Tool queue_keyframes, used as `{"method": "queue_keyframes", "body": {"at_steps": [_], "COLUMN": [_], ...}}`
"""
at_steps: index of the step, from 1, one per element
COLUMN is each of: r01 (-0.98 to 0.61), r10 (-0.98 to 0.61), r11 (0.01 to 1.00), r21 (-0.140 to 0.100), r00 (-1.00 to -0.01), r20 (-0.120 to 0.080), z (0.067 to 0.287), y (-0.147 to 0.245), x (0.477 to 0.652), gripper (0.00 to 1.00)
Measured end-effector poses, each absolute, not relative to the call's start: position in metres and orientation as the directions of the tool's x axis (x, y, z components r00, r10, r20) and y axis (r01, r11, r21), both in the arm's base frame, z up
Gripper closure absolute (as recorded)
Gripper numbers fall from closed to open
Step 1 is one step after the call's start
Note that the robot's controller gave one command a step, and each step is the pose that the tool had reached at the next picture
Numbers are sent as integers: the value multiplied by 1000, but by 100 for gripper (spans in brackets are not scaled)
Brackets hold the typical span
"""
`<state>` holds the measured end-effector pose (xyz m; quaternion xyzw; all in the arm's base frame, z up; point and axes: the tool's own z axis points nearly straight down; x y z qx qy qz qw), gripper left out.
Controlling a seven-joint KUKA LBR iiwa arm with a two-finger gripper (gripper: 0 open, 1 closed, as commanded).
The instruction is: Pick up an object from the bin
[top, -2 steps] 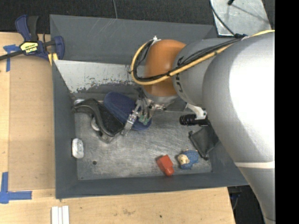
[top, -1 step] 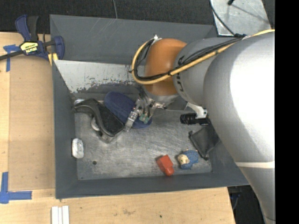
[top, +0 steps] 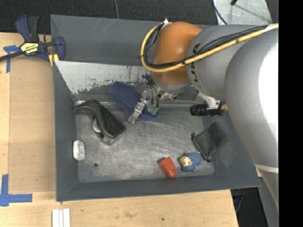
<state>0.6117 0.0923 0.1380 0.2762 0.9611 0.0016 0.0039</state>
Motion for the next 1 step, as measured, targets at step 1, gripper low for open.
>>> {"method": "queue_keyframes", "body": {"at_steps": [1], "r01": [529], "r10": [529], "r11": [849], "r21": [4], "r00": [-849], "r20": [-6], "z": [178], "y": [91], "x": [613], "gripper": [100]}}
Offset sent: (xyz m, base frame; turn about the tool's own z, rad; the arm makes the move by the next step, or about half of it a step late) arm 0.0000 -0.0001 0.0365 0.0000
